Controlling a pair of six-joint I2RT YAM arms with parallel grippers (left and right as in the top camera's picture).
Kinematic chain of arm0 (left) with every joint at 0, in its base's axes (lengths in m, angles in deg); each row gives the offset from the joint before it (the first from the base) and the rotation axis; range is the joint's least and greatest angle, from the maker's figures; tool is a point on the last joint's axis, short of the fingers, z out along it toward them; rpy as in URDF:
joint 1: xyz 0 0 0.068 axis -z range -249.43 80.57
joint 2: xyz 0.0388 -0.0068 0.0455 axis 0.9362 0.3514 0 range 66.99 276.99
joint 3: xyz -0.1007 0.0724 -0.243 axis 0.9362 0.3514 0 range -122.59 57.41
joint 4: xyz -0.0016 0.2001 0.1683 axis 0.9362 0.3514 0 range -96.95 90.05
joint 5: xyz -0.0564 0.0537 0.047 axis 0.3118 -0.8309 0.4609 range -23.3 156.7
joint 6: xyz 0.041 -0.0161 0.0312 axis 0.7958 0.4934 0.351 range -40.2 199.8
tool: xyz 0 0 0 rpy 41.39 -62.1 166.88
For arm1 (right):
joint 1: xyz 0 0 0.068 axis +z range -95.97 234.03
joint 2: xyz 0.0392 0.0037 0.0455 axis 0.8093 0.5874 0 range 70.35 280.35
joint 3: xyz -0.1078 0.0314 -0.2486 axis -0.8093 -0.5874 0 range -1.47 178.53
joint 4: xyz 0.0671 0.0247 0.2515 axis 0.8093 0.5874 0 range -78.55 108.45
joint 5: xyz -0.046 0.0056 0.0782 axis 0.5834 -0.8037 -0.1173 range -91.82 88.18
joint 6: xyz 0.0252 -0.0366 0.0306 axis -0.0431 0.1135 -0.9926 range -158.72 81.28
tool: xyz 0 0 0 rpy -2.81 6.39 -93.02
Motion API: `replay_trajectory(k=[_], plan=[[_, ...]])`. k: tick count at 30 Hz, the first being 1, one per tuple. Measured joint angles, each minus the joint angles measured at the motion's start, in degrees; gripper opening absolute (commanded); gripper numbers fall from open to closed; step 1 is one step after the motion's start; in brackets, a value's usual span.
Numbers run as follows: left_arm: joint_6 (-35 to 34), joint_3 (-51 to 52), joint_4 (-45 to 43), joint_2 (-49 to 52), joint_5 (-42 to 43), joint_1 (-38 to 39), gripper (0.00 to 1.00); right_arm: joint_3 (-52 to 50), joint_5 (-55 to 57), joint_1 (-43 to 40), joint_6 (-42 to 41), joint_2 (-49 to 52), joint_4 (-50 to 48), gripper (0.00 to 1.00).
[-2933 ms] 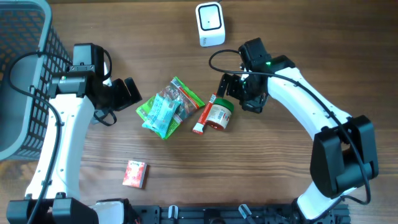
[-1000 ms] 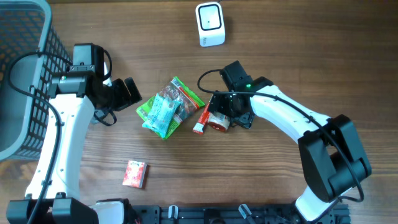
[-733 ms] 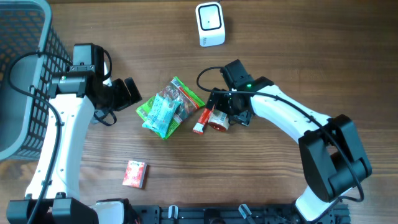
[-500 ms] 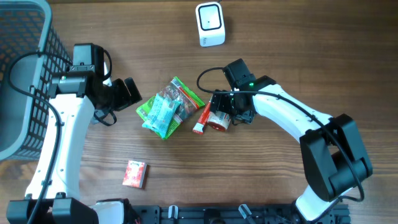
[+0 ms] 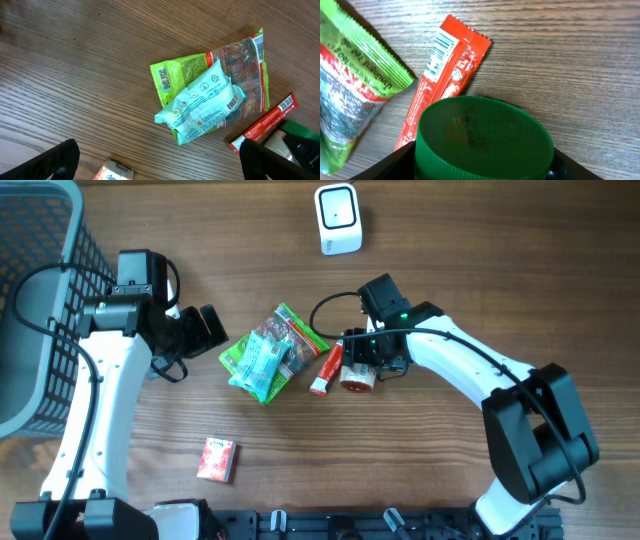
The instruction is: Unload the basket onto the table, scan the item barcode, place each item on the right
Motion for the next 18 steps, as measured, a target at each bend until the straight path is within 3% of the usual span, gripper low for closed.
replay_trajectory(k=[8,9,12,18], plan=[[0.0,0.0,0.0,0.0,0.0,0.0,1.00,1.1,4.8,0.0,4.9,0.0,3.0,0.75],[0.0,0.0,0.0,0.0,0.0,0.0,1.00,1.5,5.8,0.0,5.8,0.0,3.9,0.77],[0.0,0.0,0.0,0.0,0.0,0.0,1.00,3.4,7.5,0.0,7.3,0.3,6.9,0.97],[0.0,0.0,0.0,0.0,0.0,0.0,1.00,10.8,8.0,-0.1,8.9,0.5,15.2,1.00]])
